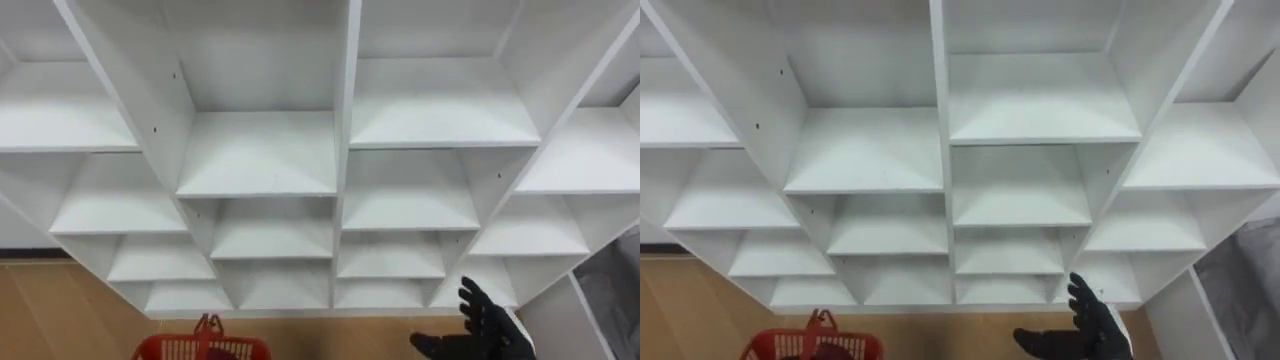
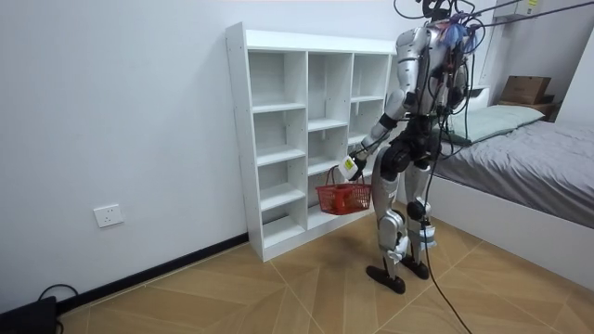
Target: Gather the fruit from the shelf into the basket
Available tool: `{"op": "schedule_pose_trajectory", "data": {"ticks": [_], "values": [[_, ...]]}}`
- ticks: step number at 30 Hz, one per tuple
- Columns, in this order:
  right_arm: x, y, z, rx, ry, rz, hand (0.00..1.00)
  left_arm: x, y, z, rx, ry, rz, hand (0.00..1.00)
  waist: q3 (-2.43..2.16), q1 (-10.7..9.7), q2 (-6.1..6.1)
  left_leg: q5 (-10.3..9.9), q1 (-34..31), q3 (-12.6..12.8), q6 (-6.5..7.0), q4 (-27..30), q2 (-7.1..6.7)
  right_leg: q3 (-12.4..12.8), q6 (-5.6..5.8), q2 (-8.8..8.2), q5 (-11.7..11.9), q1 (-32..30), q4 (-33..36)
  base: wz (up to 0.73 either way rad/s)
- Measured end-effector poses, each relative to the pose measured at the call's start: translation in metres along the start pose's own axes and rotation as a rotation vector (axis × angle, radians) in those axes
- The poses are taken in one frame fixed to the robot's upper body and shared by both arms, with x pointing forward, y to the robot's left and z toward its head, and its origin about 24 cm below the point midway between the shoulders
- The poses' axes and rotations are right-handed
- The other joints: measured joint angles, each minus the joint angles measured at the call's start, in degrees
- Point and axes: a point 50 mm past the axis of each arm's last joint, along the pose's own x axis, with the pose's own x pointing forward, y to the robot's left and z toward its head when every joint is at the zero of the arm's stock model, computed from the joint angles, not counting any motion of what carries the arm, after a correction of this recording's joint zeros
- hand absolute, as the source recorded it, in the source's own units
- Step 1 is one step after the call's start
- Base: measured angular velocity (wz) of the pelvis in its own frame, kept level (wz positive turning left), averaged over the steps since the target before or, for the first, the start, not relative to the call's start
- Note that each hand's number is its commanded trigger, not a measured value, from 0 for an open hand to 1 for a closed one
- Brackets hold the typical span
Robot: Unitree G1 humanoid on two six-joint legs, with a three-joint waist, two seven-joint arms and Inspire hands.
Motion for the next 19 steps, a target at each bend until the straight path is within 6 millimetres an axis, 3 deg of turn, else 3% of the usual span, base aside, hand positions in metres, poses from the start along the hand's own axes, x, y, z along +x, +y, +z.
{"op": "schedule_pose_trajectory", "data": {"ticks": [6,11,14,19], "values": [[-0.013,-0.018,-0.048,-0.012,0.219,-0.072,0.00,-0.002,0.005,-0.015,-0.076,0.059,0.062,1.00,0.03,0.1,-0.23,-0.2,0.4,0.0,-0.08,0.0,0.00,-0.1,0.05,0.01,0.0,0.7,-0.5,0.00],[-0.036,-0.025,-0.092,0.018,0.462,-0.085,0.00,-0.006,0.013,-0.030,-0.132,0.133,0.113,1.00,0.12,0.5,-0.13,-0.4,1.3,0.2,-0.12,-0.3,0.01,0.0,0.10,0.32,-0.1,1.5,-0.4,-0.01],[-0.042,-0.022,-0.102,0.046,0.532,-0.090,0.00,-0.005,0.012,-0.031,-0.137,0.148,0.109,1.00,0.04,0.4,0.06,-0.5,2.0,0.1,-0.05,-0.3,-0.03,0.2,0.18,0.13,-0.2,1.9,-0.3,0.00],[-0.038,-0.021,-0.099,0.038,0.541,-0.063,0.00,-0.005,0.008,-0.033,-0.146,0.174,0.102,1.00,0.06,1.0,0.11,-0.6,2.7,0.2,0.02,-0.3,-0.05,0.9,0.24,0.39,-0.3,2.5,-0.3,-0.02]]}}
